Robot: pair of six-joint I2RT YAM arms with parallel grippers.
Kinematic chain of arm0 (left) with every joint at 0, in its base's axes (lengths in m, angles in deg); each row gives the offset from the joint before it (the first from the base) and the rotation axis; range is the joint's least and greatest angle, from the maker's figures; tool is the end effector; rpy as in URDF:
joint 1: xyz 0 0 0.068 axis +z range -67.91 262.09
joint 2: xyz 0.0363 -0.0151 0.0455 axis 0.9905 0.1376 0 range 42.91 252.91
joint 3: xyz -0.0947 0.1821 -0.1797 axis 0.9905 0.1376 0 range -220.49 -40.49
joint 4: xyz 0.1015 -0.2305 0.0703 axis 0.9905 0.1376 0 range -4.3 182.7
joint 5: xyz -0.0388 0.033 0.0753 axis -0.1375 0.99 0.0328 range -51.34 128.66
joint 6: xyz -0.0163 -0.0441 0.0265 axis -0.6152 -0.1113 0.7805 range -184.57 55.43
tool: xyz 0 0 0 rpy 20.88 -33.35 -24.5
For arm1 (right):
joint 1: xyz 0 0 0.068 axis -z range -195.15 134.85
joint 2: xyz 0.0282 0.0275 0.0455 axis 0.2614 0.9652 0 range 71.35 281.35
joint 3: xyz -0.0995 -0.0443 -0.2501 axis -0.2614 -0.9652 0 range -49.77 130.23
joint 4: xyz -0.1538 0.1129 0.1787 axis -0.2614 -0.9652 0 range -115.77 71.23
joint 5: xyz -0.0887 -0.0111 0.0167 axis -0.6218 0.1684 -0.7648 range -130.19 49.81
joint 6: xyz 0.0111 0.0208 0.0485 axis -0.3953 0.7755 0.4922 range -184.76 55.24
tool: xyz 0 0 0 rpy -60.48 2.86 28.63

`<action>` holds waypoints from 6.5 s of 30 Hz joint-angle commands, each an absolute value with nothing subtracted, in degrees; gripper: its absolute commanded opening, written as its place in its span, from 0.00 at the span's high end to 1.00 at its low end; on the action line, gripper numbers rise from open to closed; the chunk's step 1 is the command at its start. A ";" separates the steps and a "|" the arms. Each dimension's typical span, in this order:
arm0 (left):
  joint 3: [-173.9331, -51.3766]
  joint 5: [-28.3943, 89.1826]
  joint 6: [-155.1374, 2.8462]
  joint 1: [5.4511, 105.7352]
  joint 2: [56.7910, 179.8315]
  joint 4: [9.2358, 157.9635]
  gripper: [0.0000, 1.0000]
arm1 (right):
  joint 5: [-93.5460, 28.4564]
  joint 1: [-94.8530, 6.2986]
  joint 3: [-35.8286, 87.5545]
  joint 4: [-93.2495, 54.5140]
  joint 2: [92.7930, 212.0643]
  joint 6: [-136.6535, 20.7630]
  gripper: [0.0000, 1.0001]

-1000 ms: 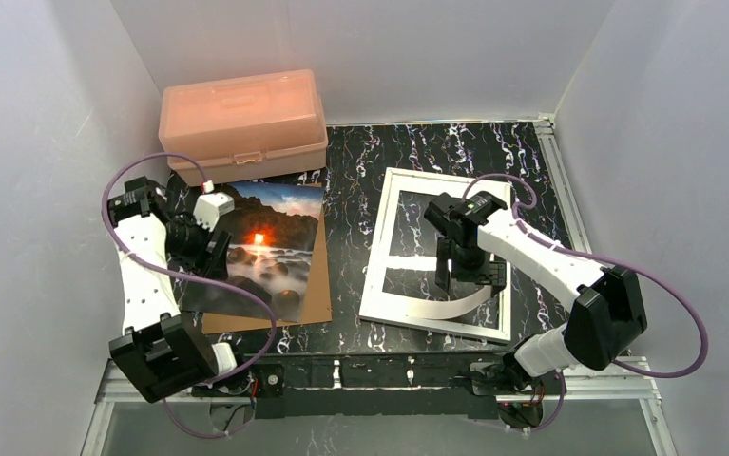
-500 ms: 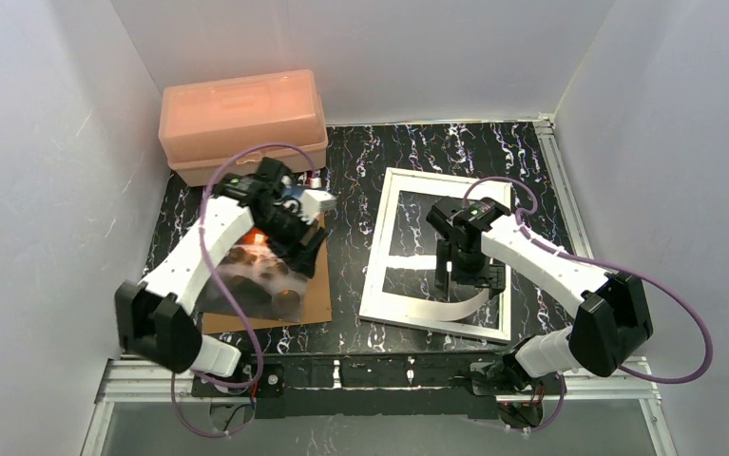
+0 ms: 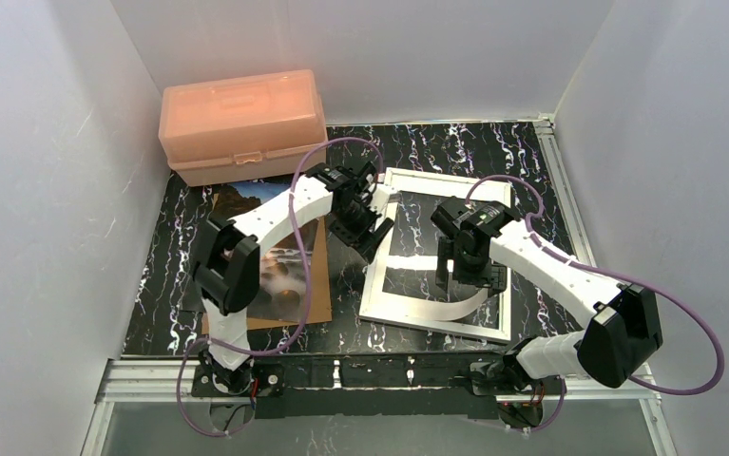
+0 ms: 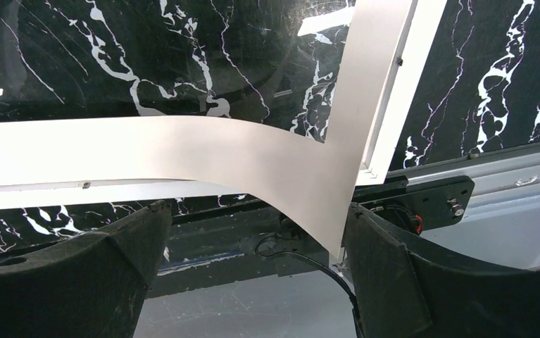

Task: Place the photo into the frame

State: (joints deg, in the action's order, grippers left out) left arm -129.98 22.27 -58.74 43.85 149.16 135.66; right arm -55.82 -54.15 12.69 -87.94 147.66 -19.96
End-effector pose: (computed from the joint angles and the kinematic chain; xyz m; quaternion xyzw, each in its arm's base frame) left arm 0.2990 -0.2483 0.2543 0.3904 0.8878 -0.1898 0.1528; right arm 0.1793 0.1329 0.2621 0.0584 0.9872 -0.0607 0.1356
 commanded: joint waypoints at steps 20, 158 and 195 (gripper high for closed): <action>-139.15 23.00 -64.21 42.28 163.24 130.09 0.55 | -54.60 -53.84 12.92 -86.09 145.18 -20.10 0.01; -140.64 45.09 -63.69 38.59 168.15 118.32 0.39 | -47.45 -49.09 9.93 -84.97 141.85 -23.18 0.01; -142.36 45.09 -64.14 39.13 163.59 120.75 0.27 | -59.06 -47.78 11.26 -83.20 142.83 -17.18 0.01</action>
State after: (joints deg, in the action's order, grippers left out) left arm -141.26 44.87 -63.79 38.48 168.37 116.25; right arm -54.71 -48.14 11.40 -91.09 140.80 -20.25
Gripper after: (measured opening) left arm 0.689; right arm 0.985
